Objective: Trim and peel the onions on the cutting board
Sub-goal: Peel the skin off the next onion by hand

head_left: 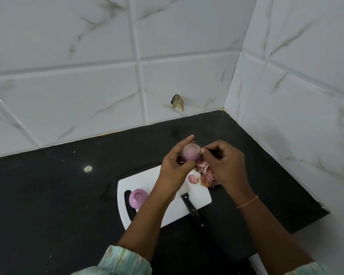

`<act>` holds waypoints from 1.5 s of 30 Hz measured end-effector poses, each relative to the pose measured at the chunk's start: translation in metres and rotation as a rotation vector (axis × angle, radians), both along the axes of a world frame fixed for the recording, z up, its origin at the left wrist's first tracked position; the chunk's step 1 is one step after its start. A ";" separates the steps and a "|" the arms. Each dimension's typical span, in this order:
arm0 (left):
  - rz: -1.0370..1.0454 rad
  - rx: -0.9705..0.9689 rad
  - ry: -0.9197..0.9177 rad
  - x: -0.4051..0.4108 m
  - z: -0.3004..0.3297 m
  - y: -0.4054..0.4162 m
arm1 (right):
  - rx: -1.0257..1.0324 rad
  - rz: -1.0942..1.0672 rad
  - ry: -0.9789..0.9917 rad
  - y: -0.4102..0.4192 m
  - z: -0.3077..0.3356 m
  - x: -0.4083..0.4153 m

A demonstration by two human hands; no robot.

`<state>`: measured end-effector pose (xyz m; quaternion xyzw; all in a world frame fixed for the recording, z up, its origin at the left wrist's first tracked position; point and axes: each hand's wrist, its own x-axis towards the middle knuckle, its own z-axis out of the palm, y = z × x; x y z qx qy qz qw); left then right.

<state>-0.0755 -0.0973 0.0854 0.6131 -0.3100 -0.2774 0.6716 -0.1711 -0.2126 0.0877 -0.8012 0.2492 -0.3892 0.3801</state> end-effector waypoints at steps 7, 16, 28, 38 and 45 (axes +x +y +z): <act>0.006 0.022 -0.081 0.004 0.001 0.000 | 0.003 0.130 -0.036 0.006 0.002 -0.001; -0.011 -0.002 -0.062 0.005 0.005 0.003 | 0.006 0.066 -0.025 0.000 0.000 0.000; -0.065 -0.054 0.158 0.008 0.006 0.002 | 0.350 -0.031 -0.122 0.010 0.004 0.004; -0.056 -0.065 0.244 0.003 0.001 -0.001 | 0.292 -0.030 -0.014 0.007 0.005 0.004; -0.080 -0.110 0.431 0.007 -0.003 0.000 | 0.428 -0.034 -0.119 0.011 0.010 0.003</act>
